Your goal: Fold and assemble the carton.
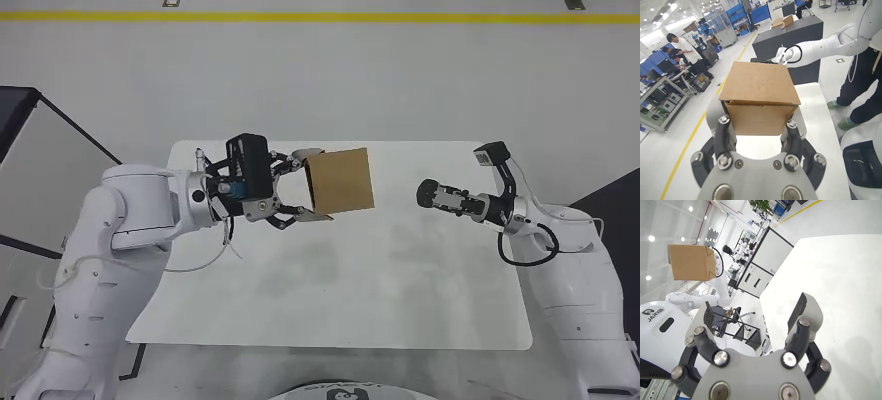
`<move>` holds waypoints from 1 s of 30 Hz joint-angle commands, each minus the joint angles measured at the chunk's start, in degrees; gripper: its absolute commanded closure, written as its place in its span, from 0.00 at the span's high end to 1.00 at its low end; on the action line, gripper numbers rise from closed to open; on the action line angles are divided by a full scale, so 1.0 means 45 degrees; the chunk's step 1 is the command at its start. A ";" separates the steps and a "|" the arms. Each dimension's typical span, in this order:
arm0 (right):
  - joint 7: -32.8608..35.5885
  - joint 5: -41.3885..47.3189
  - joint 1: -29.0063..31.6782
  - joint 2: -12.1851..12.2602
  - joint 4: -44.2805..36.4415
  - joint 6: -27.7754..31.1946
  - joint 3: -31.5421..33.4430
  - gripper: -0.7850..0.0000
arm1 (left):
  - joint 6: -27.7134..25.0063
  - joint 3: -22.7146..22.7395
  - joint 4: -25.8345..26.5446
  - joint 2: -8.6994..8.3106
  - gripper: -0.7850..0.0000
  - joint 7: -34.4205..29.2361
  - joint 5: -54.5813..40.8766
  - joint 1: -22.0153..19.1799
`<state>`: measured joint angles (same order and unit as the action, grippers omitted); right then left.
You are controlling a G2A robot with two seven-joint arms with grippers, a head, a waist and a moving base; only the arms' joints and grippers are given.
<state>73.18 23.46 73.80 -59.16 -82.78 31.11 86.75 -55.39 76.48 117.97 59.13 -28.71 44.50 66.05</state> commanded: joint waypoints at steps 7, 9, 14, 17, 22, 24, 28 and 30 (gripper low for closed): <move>0.0000 0.0000 0.0000 0.0000 0.0000 0.0000 0.0000 1.00 | -0.0045 -0.0044 0.0046 -0.0026 0.00 -0.0006 -0.0261 0.0015; 0.0000 0.0000 0.0000 0.0000 0.0000 0.0000 0.0000 1.00 | -0.0045 -0.0044 0.0046 -0.0026 0.00 -0.0006 -0.0261 0.0015; 0.0000 0.0000 0.0000 0.0000 0.0000 0.0000 0.0000 1.00 | 0.0168 -0.0199 0.0105 -0.0016 0.00 0.0263 -0.0262 0.0157; 0.0000 0.0000 0.0000 0.0000 0.0000 0.0000 0.0000 1.00 | -0.0256 -0.0238 -0.0253 -0.0043 0.00 0.0477 0.0044 0.0113; 0.0000 0.0000 0.0000 0.0000 0.0000 0.0000 0.0000 1.00 | -0.0580 -0.0304 -0.0985 -0.0149 0.00 0.1168 0.0474 0.0169; 0.0000 0.0000 0.0000 0.0000 0.0000 0.0000 0.0000 1.00 | -0.0580 -0.0417 -0.1151 -0.0235 0.00 0.1410 0.0730 0.0172; 0.0000 0.0000 0.0000 0.0000 0.0000 0.0000 0.0000 1.00 | -0.0580 -0.0761 -0.1533 -0.0418 0.00 0.2044 0.1215 0.0259; 0.0000 0.0000 0.0000 0.0000 0.0000 0.0000 0.0000 1.00 | -0.0580 -0.0994 -0.1663 -0.0489 0.00 0.2280 0.1429 0.0270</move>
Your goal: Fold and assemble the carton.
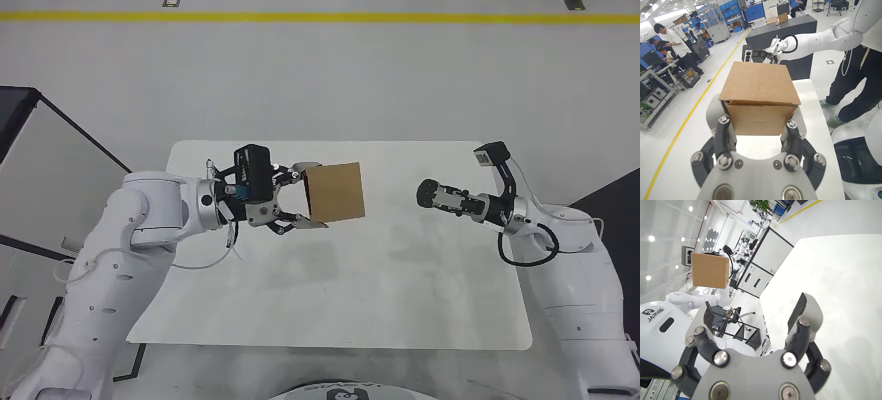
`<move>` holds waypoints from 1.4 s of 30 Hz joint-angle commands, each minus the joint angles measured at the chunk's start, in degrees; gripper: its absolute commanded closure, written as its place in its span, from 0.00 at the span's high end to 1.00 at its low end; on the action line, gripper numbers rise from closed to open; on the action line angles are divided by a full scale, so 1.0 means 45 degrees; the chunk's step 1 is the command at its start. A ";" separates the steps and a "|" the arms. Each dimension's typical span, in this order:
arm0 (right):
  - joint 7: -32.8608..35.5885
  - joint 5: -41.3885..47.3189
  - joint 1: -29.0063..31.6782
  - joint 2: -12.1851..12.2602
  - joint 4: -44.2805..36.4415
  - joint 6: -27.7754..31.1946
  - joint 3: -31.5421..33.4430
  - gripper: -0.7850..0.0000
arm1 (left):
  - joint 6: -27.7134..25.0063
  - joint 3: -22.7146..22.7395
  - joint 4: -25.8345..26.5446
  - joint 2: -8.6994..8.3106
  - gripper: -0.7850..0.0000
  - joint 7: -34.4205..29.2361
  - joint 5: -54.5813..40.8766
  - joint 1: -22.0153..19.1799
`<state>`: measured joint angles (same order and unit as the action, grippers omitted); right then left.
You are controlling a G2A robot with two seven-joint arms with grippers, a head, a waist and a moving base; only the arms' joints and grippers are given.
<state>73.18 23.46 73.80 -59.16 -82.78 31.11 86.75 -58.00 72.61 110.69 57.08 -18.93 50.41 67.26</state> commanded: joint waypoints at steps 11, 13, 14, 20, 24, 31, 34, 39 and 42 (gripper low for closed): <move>0.0000 0.0000 0.0000 0.0000 0.0000 0.0000 0.0000 1.00 | 0.0000 -0.0564 -0.0108 -0.0088 0.00 0.0296 0.0323 -0.0051; 0.0000 0.0000 0.0000 0.0000 0.0000 0.0000 0.0000 1.00 | 0.0000 -0.0564 -0.0108 -0.0088 0.00 0.0296 0.0323 -0.0051; 0.0000 0.0000 0.0000 0.0000 0.0000 0.0000 0.0000 1.00 | 0.0000 -0.0564 -0.0108 -0.0088 0.00 0.0296 0.0323 -0.0051; 0.0000 0.0000 0.0000 0.0000 0.0000 0.0000 0.0000 1.00 | 0.0052 -0.0568 -0.0104 -0.0086 0.00 0.0315 0.0324 -0.0030; 0.0000 0.0000 0.0000 0.0000 0.0000 0.0000 0.0000 1.00 | 0.0000 -0.0511 -0.0396 -0.0106 0.00 0.0786 0.0404 0.0256; 0.0000 0.0000 0.0000 0.0000 0.0000 0.0000 0.0000 1.00 | 0.0000 -0.0781 -0.1333 -0.0324 0.00 0.2242 0.1471 0.0869; 0.0000 0.0000 0.0000 0.0000 0.0000 0.0000 0.0000 1.00 | 0.0000 -0.1079 -0.1972 -0.0400 0.00 0.3123 0.2204 0.0934; 0.0000 0.0000 0.0000 0.0000 0.0000 0.0000 0.0000 1.00 | 0.0000 -0.1524 -0.2909 -0.0462 0.00 0.4469 0.3535 0.0792; 0.0000 0.0000 0.0000 0.0000 0.0000 0.0000 0.0000 1.00 | 0.0000 -0.1524 -0.2909 -0.0462 0.00 0.4469 0.3535 0.0792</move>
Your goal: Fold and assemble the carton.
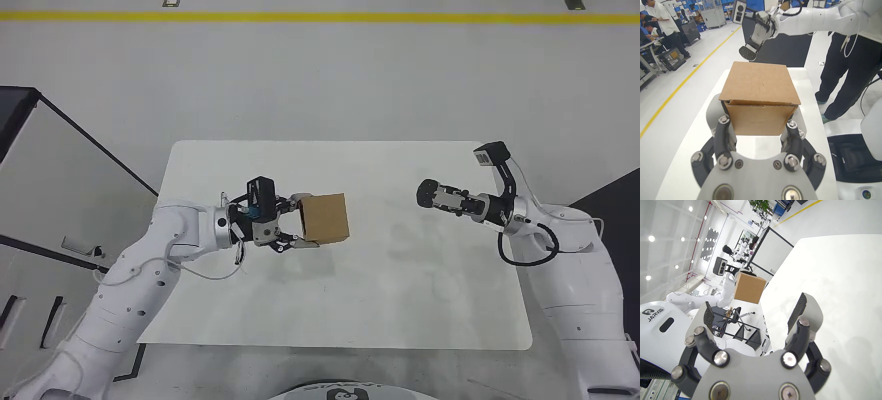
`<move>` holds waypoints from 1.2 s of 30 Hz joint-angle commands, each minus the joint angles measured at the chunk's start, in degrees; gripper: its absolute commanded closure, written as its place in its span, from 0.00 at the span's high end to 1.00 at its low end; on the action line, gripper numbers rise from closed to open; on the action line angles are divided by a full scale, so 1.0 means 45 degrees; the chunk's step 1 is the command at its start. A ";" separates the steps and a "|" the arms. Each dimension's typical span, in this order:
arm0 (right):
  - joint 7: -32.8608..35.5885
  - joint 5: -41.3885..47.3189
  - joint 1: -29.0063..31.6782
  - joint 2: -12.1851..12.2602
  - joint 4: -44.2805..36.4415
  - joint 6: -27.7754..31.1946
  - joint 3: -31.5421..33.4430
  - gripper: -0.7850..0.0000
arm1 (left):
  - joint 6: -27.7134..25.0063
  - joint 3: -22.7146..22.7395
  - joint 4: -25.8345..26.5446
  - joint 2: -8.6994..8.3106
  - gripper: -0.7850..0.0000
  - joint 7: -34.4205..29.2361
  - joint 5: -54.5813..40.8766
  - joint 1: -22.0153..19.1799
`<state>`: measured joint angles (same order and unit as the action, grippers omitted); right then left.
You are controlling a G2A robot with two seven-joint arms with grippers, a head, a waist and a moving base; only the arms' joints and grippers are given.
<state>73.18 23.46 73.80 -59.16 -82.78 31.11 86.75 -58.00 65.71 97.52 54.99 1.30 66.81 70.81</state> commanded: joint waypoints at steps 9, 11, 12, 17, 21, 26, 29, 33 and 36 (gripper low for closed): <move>0.0000 0.0000 0.0000 0.0000 0.0000 0.0000 0.0000 1.00 | 0.0000 -0.0412 -0.0455 -0.0031 0.00 0.0383 0.0269 0.0108; 0.0000 0.0000 0.0000 0.0000 0.0000 0.0000 0.0000 1.00 | 0.0000 -0.0837 -0.1034 -0.0079 0.00 0.1019 0.0682 0.0052; 0.0000 0.0000 0.0000 0.0000 0.0000 0.0000 0.0000 1.00 | 0.0000 -0.1042 -0.1262 -0.0095 0.00 0.1346 0.1015 -0.0067; 0.0000 0.0000 0.0000 0.0000 0.0000 0.0000 0.0000 1.00 | 0.0000 -0.2524 -0.2759 -0.0091 0.00 0.3770 0.2623 -0.0867; 0.0000 0.0000 0.0000 0.0000 0.0000 0.0000 0.0000 1.00 | 0.0000 -0.3671 -0.4123 0.0036 0.00 0.5772 0.3560 -0.1729; 0.0000 0.0000 0.0000 0.0000 0.0000 0.0000 0.0000 1.00 | 0.0000 -0.3828 -0.4373 0.0071 0.00 0.6114 0.3891 -0.2002; 0.0000 0.0000 0.0000 0.0000 0.0000 0.0000 0.0000 1.00 | 0.0000 -0.3828 -0.4373 0.0071 0.00 0.6114 0.3891 -0.2002; 0.0000 0.0000 0.0000 0.0000 0.0000 0.0000 0.0000 1.00 | 0.0022 -0.3970 -0.4549 0.0150 0.00 0.5929 0.3526 -0.1923; 0.0000 0.0000 0.0000 0.0000 0.0000 0.0000 0.0000 1.00 | 0.0043 -0.4509 -0.4990 0.0408 0.00 0.5802 0.3222 -0.2163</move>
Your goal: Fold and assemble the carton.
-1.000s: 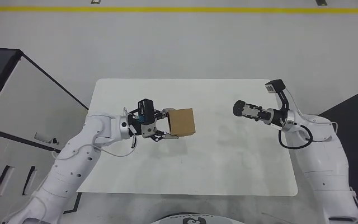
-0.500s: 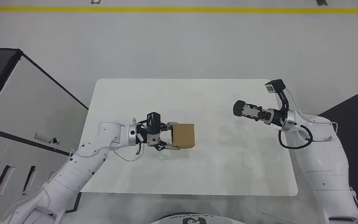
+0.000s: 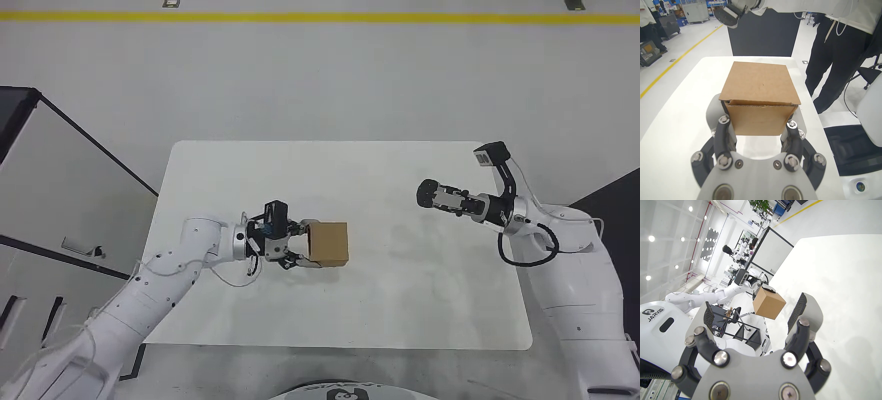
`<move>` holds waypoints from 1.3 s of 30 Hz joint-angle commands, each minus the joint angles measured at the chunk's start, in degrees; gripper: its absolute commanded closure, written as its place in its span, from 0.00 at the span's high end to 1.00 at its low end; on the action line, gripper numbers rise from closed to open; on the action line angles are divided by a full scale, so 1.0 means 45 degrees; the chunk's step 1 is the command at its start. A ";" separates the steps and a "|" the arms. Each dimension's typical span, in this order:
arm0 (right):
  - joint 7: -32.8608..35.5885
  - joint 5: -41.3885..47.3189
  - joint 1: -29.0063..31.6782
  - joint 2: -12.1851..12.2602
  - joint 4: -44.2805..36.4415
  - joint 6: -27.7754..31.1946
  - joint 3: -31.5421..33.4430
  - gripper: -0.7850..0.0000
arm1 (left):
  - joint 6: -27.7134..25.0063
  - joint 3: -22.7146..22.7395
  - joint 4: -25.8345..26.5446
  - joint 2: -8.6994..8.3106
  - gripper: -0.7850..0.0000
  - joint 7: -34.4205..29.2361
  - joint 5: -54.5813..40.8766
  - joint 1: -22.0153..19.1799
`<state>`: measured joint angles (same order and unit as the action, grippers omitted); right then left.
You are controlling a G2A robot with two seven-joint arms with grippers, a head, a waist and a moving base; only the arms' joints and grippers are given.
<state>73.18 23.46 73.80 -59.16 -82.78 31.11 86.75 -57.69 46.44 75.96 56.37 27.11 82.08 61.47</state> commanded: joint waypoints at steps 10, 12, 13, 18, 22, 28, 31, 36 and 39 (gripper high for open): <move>0.0000 0.0000 0.0000 0.0000 0.0000 0.0000 0.0000 1.00 | 0.0816 -0.1698 -0.2371 0.1054 0.00 0.0651 -0.0383 -0.1125; 0.0000 0.0000 0.0000 0.0000 0.0000 0.0000 0.0000 1.00 | 0.0937 -0.1873 -0.2694 0.1206 0.00 0.0762 -0.0363 -0.1306; 0.0000 0.0000 0.0000 0.0000 0.0000 0.0000 0.0000 1.00 | 0.1017 -0.1959 -0.2862 0.1274 0.00 0.0771 -0.0318 -0.1373; 0.0000 0.0000 0.0000 0.0000 0.0000 0.0000 0.0000 1.00 | 0.1271 -0.2285 -0.3622 0.1589 0.00 0.0975 -0.0197 -0.1729; 0.0000 0.0000 0.0000 0.0000 0.0000 0.0000 0.0000 1.00 | 0.1399 -0.2519 -0.4165 0.1851 0.00 0.1199 -0.0207 -0.1991; 0.0000 0.0000 0.0000 0.0000 0.0000 0.0000 0.0000 1.00 | 0.1613 -0.2733 -0.4631 0.2210 0.00 0.1476 -0.0385 -0.2326; 0.0000 0.0000 0.0000 0.0000 0.0000 0.0000 0.0000 1.00 | 0.1693 -0.2820 -0.4833 0.2357 0.00 0.1497 -0.0404 -0.2441; 0.0000 0.0000 0.0000 0.0000 0.0000 0.0000 0.0000 1.00 | 0.1778 -0.2992 -0.5510 0.2612 0.00 0.1588 -0.0421 -0.2605; 0.0000 0.0000 0.0000 0.0000 0.0000 0.0000 0.0000 1.00 | 0.1826 -0.3138 -0.5969 0.2792 0.00 0.1605 -0.0416 -0.2700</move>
<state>73.18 23.46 73.80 -59.16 -82.78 31.11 86.75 -49.56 32.52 49.74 68.70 34.32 80.17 49.44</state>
